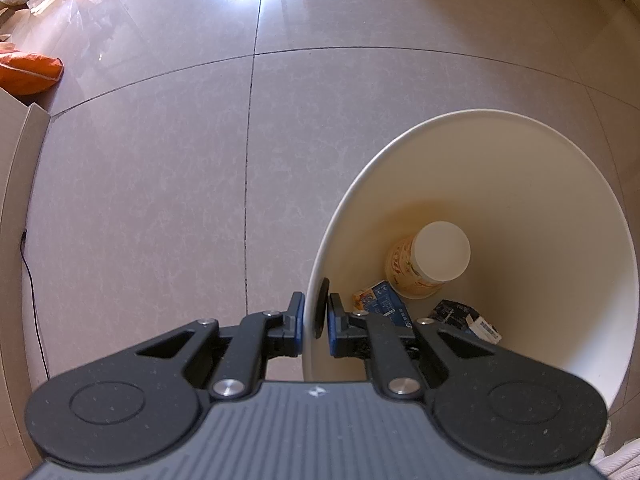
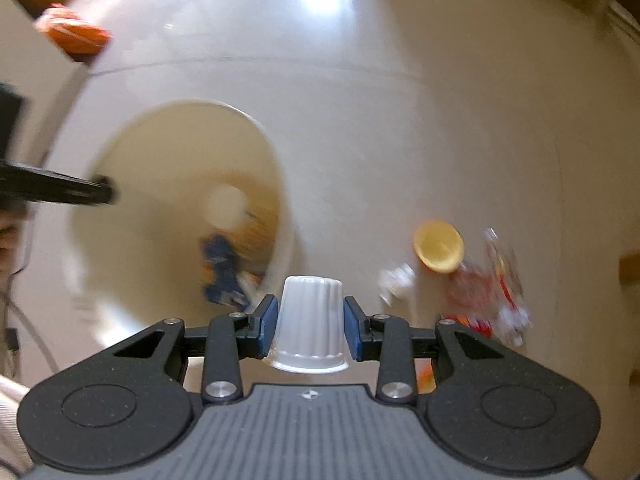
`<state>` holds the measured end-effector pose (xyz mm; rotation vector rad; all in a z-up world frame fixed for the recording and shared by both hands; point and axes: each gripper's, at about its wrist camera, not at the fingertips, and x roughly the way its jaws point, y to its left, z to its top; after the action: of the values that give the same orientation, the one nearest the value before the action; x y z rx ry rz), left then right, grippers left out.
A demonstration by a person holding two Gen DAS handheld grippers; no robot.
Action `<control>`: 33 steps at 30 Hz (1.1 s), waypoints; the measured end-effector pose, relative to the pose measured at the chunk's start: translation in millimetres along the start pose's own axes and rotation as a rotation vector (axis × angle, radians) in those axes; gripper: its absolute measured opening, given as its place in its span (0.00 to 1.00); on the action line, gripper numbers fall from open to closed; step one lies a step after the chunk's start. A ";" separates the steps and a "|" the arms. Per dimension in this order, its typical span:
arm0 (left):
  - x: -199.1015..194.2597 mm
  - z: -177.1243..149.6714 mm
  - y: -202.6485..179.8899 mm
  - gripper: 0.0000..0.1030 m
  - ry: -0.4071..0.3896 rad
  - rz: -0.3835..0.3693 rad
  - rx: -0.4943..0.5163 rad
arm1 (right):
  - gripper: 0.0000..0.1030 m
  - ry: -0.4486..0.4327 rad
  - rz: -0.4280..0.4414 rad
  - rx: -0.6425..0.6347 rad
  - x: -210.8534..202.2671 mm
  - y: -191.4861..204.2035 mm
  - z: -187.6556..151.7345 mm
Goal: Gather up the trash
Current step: 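Carry the white bottle over the bin and release it, then move the open right gripper down onto the orange peel half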
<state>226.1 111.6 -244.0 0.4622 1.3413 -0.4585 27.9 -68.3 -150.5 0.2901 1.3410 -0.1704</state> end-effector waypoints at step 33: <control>-0.7 0.2 0.8 0.10 0.000 -0.002 -0.004 | 0.98 -0.074 -0.019 0.034 12.7 -14.4 -21.0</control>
<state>226.6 112.2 -243.3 0.4578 1.3427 -0.4580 7.1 -75.0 -168.6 0.2967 1.2693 -0.2183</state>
